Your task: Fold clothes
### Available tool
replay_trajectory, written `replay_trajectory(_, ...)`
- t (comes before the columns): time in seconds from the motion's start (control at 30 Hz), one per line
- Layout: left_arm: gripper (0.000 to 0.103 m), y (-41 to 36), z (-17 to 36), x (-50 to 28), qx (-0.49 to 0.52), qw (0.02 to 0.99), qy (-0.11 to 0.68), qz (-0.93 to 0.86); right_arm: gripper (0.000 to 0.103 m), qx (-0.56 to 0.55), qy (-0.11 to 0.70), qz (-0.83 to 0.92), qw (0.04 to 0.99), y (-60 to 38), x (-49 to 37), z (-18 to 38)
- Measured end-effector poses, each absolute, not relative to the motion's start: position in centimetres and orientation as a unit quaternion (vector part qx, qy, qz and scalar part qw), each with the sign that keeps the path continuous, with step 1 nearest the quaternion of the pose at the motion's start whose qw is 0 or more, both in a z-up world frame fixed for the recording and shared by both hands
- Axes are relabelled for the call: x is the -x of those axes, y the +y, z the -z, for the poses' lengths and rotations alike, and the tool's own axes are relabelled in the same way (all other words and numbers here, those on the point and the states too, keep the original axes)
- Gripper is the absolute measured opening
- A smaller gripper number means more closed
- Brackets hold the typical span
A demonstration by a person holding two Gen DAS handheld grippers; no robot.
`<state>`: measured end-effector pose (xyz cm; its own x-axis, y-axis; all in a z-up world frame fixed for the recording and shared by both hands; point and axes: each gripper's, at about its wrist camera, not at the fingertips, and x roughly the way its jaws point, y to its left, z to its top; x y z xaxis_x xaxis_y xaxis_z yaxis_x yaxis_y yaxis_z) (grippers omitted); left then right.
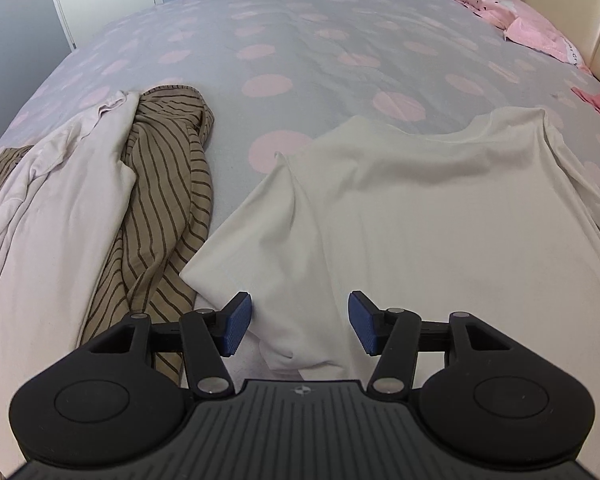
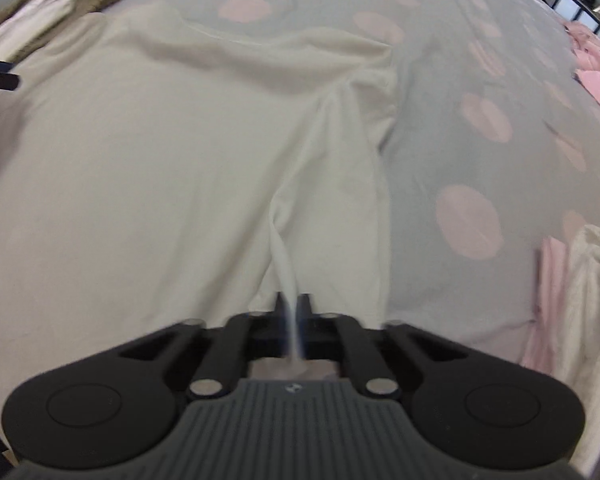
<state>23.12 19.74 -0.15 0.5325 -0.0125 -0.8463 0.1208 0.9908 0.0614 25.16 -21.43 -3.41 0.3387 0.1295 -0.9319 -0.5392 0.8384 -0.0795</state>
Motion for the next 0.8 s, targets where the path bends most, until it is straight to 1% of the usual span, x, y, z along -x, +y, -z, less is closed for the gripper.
replay_trajectory(0.17, 0.052, 20.2, 0.1, -23.2, -0.050, 0.873, 0.484, 0.031, 0.003, 0.197, 0.507, -0.125, 0.830, -24.4, -27.4, 0.4)
replay_trajectory(0.27, 0.052, 20.5, 0.1, -23.2, -0.046, 0.872, 0.486, 0.027, 0.003, 0.199, 0.500, -0.067, 0.840, -26.2, -29.0, -0.1)
replay_trajectory(0.37, 0.052, 20.8, 0.2, -23.2, -0.045, 0.871, 0.489, 0.023, 0.003, 0.185, 0.518, -0.035, 0.835, -27.7, -30.3, 0.9)
replay_trajectory(0.53, 0.052, 21.3, 0.7, -23.2, -0.045, 0.866, 0.497, 0.023, 0.005, 0.225, 0.580, -0.024, 0.783, -27.7, -31.0, 4.9)
replay_trajectory(0.6, 0.053, 21.6, 0.9, -23.2, -0.044, 0.864, 0.501, 0.023, 0.018, 0.240, 0.597, -0.015, 0.766, -28.0, -30.9, 6.0)
replay_trajectory(0.67, 0.055, 22.0, 1.1, -23.3, -0.040, 0.865, 0.500, 0.023, 0.026, 0.240, 0.588, -0.006, 0.772, -28.3, -30.8, 5.6)
replay_trajectory(0.8, 0.055, 22.2, 1.2, -23.6, -0.043, 0.870, 0.491, 0.024, 0.030, 0.219, 0.549, -0.008, 0.806, -28.1, -31.1, 3.8)
